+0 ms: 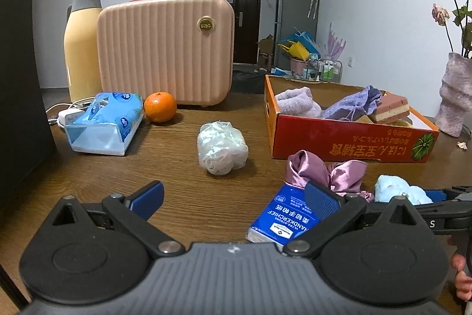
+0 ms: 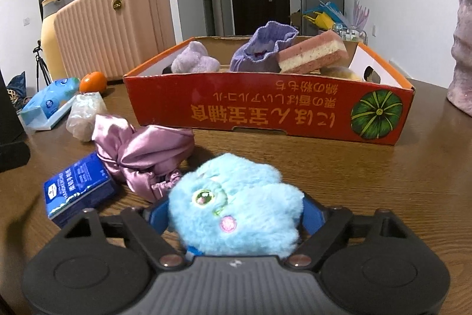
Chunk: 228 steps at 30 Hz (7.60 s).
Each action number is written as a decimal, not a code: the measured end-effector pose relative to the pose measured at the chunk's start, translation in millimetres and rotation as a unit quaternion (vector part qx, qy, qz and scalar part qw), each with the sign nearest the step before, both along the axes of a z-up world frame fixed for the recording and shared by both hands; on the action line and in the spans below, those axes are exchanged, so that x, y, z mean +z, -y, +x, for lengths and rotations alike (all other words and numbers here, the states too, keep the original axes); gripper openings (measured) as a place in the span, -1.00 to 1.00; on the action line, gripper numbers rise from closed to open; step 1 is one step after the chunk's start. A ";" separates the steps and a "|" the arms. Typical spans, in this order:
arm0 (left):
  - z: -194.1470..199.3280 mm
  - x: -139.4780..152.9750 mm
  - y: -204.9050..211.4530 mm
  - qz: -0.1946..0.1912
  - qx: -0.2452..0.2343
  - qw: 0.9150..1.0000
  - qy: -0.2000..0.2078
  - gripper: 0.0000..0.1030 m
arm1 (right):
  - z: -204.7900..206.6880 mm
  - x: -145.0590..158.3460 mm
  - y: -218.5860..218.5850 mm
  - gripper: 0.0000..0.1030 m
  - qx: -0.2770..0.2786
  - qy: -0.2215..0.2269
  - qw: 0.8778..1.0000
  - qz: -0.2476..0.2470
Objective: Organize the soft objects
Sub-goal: 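Close the right gripper on the light-blue plush toy, then grasp the blue handkerchief pack with the left gripper while the right gripper holds the plush, then carry the handkerchief pack and plush toy over the box with both grippers, then open both grippers to drop the pack and plush into the box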
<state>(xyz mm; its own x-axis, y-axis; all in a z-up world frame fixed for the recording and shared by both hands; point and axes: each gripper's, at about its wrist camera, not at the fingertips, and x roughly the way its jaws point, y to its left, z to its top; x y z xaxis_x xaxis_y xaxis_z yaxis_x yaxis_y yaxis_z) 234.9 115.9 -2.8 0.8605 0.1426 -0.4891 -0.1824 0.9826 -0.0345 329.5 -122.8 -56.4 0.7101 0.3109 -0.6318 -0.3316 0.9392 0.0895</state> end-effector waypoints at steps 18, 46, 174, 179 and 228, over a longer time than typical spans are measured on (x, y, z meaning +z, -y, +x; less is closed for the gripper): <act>4.9 -4.4 -1.7 -0.009 0.000 1.000 -0.015 1.00 | -26.7 14.7 15.7 0.59 -0.023 0.069 0.997 -0.011; 51.3 -44.0 26.2 -0.007 -0.067 0.991 -0.112 0.59 | -52.6 20.0 39.0 0.59 -0.014 0.100 0.995 -0.021; 222.5 34.1 80.8 -0.028 -0.005 0.994 0.108 0.01 | 133.6 53.6 7.6 0.60 -0.092 0.264 0.960 0.003; 231.7 34.5 76.3 -0.031 -0.004 0.993 0.112 0.01 | 144.0 53.6 4.5 0.60 -0.091 0.255 0.963 0.003; 223.4 30.5 67.1 -0.031 0.042 0.991 0.120 1.00 | 130.2 47.9 1.4 1.00 -0.093 0.270 0.958 -0.018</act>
